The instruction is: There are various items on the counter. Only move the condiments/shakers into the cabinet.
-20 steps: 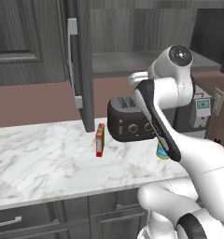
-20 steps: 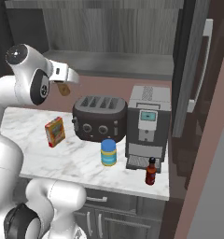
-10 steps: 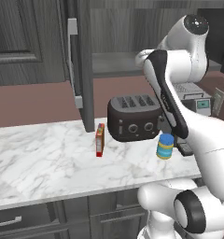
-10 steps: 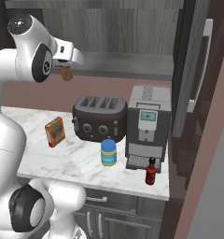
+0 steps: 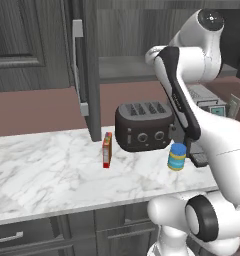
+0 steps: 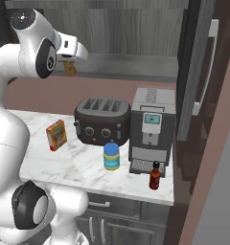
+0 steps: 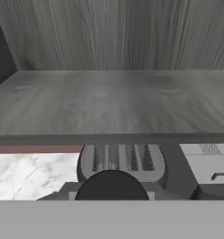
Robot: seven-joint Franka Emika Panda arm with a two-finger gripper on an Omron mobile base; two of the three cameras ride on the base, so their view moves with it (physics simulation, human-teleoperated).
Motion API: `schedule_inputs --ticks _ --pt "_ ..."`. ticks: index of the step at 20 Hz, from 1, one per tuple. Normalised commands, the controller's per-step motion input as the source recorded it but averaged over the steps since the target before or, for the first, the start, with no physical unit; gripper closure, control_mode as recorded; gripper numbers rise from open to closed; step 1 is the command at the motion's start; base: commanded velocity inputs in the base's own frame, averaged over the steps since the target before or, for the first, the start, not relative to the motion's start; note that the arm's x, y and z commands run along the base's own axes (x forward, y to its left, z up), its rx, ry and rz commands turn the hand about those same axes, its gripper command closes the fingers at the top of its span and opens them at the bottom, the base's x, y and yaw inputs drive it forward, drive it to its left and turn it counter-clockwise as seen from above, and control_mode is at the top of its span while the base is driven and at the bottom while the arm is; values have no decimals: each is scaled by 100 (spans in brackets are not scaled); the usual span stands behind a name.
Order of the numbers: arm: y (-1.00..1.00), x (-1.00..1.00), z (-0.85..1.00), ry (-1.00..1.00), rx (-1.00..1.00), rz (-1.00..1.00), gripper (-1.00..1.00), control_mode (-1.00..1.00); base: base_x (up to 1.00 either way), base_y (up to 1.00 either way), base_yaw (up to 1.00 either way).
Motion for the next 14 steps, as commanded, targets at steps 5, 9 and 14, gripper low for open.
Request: schedule_inputs --ticks 5,9,14 --pt "0 52 0 4 0 0 100 -100 0 0 0" --pt "0 59 0 5 0 0 100 -100 0 0 0" --pt "0 59 0 2 0 0 100 -100 0 0 0"
